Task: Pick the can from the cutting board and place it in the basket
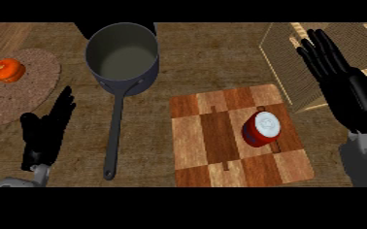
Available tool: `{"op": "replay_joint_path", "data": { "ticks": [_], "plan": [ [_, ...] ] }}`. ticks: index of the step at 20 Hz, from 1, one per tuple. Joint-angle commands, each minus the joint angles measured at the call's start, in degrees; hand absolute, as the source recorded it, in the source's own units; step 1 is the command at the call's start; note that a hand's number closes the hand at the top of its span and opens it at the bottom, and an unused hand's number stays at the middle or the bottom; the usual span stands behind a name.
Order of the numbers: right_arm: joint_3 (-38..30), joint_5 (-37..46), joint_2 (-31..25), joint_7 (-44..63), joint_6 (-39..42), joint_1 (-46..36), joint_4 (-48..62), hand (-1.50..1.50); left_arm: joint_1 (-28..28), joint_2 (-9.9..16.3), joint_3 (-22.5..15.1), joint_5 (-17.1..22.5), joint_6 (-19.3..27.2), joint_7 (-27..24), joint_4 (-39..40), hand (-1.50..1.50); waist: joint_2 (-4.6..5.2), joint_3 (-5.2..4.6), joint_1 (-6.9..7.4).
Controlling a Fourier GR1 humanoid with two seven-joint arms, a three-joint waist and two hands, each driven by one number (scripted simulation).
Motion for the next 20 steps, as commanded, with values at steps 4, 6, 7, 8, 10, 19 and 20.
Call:
{"op": "replay_joint_path", "data": {
  "ticks": [4, 6, 7, 8, 10, 19, 20],
  "plan": [
    [-3.2, 5.8, 2.2, 0.0, -9.4, 11.1, -10.7, 1.5, -2.5, -4.8, 2.6, -0.5, 1.5, -6.7, -5.2, 0.0, 0.24, 0.02, -0.41],
    [-5.5, 7.3, 2.0, 1.3, -12.8, 14.9, -14.6, 1.5, -1.4, -7.6, 3.2, -0.6, 2.8, -12.1, -6.5, 0.0, -0.07, -0.07, -1.42],
    [4.4, 13.5, -3.4, -0.9, -3.6, 11.4, -18.3, 1.5, -2.9, -8.4, 1.5, 1.2, 1.1, -8.6, -7.9, 0.0, -0.08, -0.15, -0.32],
    [10.3, 17.8, 5.4, -1.6, -11.0, 11.9, -19.3, 1.5, -0.3, -10.1, -0.1, -0.4, 1.3, -12.5, -7.8, 0.0, 0.35, -0.09, 1.21],
    [16.9, 30.3, 5.9, 1.7, -16.3, 12.7, -16.7, -1.5, -1.7, -10.4, -0.5, -0.1, 1.1, -11.5, -8.2, 0.0, 0.49, -0.23, 1.81],
    [14.3, 61.1, 7.5, 26.1, -30.6, 16.1, -16.2, -1.5, 1.2, -10.0, -0.2, -0.2, 0.8, -11.9, -8.7, 0.0, 0.11, -0.69, -0.04],
    [14.7, 64.3, 7.9, 29.8, -29.9, 16.0, -16.8, -1.5, -1.1, -10.4, 0.5, -0.2, 1.6, -11.4, -7.9, 0.0, 0.25, -0.7, -0.82]
  ]
}}
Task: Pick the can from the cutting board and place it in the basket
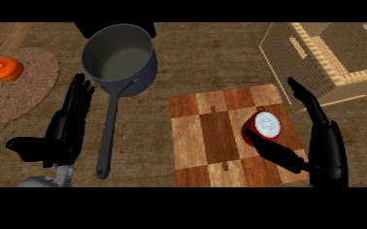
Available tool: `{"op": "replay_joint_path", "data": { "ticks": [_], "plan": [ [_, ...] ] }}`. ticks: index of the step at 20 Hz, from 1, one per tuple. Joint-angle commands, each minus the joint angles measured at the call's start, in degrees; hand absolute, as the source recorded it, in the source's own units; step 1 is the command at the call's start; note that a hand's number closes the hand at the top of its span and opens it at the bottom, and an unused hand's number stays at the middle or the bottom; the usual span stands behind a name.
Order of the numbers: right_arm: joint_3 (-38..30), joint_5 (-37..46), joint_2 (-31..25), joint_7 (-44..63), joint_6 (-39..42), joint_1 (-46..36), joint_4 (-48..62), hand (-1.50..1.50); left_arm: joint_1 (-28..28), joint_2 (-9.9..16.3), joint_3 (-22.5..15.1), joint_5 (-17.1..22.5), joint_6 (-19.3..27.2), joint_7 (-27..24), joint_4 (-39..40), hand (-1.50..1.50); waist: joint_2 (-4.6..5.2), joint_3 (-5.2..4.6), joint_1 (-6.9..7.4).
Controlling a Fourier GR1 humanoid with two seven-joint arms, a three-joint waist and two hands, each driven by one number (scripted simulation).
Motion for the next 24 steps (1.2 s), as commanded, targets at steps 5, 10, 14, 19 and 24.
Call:
{"op": "replay_joint_path", "data": {
  "ticks": [5, 10, 14, 19, 24],
  "plan": [
    [-2.1, 17.5, -9.7, 26.5, 17.8, 2.1, -8.0, -1.5, 1.9, -0.1, 0.2, 0.2, -0.1, -0.8, -1.2, 0.0, -0.55, -0.34, -0.79],
    [2.6, 12.2, -10.5, 41.5, 37.7, -2.9, -16.9, -1.5, 0.7, 0.0, 0.1, -0.4, -1.0, -1.2, -0.6, 0.0, 0.12, -0.09, 1.03],
    [3.2, 5.0, -6.8, 51.4, 46.4, -8.8, -21.1, -1.5, 0.2, -0.8, -1.5, -0.9, -1.4, -0.7, -1.1, 0.0, 0.4, 0.03, 1.9],
    [4.2, 3.5, -3.2, 57.7, 48.5, -15.2, -17.4, -1.5, -1.7, -0.6, -0.3, -1.0, -1.0, 1.1, -0.4, 0.0, 0.6, 0.22, 2.12],
    [4.1, 5.1, -4.4, 58.8, 50.1, -13.5, -15.1, -1.5, 0.4, -1.4, -0.9, -1.7, -0.7, -0.8, -1.5, 0.0, 0.35, 0.22, 1.9]
  ]
}}
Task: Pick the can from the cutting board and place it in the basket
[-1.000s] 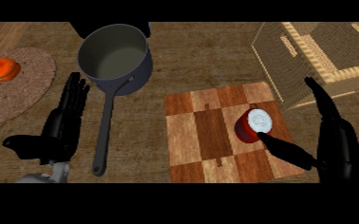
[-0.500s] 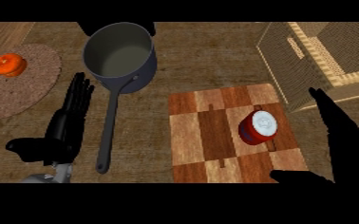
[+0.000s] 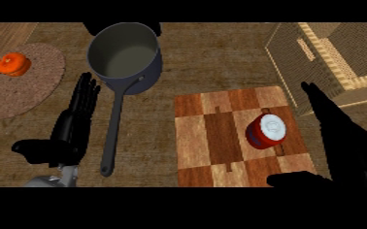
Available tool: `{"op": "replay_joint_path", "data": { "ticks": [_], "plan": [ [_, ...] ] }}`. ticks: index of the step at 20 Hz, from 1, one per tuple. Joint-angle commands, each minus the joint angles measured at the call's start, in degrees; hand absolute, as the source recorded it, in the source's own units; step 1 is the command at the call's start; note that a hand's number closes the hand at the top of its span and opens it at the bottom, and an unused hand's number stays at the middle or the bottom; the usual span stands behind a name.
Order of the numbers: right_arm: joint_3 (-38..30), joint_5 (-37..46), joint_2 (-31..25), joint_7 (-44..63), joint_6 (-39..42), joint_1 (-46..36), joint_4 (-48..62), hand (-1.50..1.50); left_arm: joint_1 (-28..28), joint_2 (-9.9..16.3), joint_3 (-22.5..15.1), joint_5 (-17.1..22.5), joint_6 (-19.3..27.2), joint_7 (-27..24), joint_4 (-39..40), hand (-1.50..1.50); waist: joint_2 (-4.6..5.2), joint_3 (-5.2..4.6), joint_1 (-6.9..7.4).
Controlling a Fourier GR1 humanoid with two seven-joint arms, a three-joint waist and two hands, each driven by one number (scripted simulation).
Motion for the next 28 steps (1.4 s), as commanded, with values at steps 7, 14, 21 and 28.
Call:
{"op": "replay_joint_path", "data": {
  "ticks": [7, 14, 21, 28],
  "plan": [
    [-1.3, 0.7, 3.3, 14.1, 10.2, -3.0, 5.4, -1.5, 2.4, -0.1, 0.9, 0.2, -1.1, -0.9, -0.1, 0.0, 0.1, 0.25, -0.11],
    [2.8, 6.3, 9.4, 12.7, 8.7, -1.6, 5.4, -1.5, 0.8, -1.8, 1.3, -1.5, -0.9, -1.6, 1.9, 0.0, 0.13, 0.34, -0.36],
    [3.1, 13.0, 13.2, 8.3, 7.8, -0.9, 9.3, -1.5, 3.3, 1.0, 4.3, 0.8, -4.5, 1.1, -2.8, 0.0, 0.06, 0.38, 0.01],
    [0.9, 18.5, 16.2, 2.9, 6.2, -1.1, 14.7, -1.5, -1.5, -3.9, 2.9, -3.8, -1.4, 1.4, 1.1, 0.0, 0.23, 0.4, -0.43]
  ]
}}
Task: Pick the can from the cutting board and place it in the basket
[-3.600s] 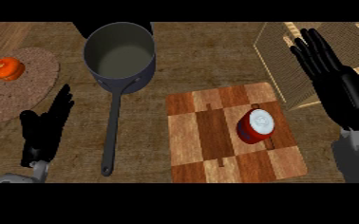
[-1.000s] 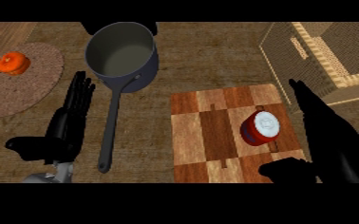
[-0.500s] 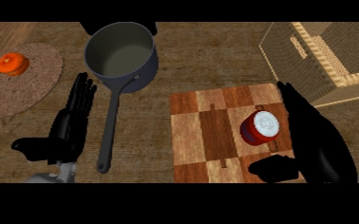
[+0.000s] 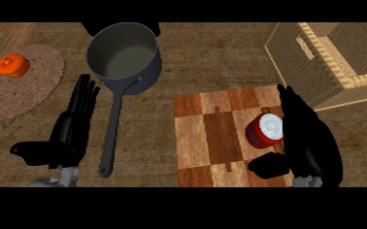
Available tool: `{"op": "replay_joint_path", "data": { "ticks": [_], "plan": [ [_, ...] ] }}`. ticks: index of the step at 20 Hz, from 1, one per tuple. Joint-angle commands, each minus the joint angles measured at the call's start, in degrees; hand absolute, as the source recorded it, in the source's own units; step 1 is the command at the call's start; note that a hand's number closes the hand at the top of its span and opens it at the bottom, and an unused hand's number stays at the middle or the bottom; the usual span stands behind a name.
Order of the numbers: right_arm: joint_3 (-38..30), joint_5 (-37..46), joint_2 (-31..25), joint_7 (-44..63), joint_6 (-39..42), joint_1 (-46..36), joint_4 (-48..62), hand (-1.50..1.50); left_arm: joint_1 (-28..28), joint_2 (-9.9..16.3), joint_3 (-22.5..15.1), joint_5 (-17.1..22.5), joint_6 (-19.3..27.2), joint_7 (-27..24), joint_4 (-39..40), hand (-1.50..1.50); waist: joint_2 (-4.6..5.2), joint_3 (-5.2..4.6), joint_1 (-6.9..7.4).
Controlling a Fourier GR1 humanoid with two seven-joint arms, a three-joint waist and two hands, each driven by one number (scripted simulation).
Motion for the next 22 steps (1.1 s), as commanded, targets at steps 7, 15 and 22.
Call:
{"op": "replay_joint_path", "data": {
  "ticks": [7, 15, 22],
  "plan": [
    [-4.5, 4.0, 4.2, 2.2, 1.7, -2.7, 6.5, -1.5, -0.8, -2.4, 1.5, -2.4, -1.4, -0.6, 1.8, 0.0, 0.07, 0.01, 0.03],
    [-5.7, 3.0, 4.3, 0.3, 1.1, 1.8, 7.3, -1.5, 0.7, -2.4, 1.9, -4.0, -1.3, 3.3, -3.1, 0.0, 0.01, 0.03, 0.06],
    [-2.9, 3.3, 4.3, 1.4, -1.8, 2.5, 9.0, -1.5, 2.7, -3.8, 4.4, -3.9, -4.7, 0.9, -1.4, 0.0, 0.01, 0.02, 0.1]
  ]
}}
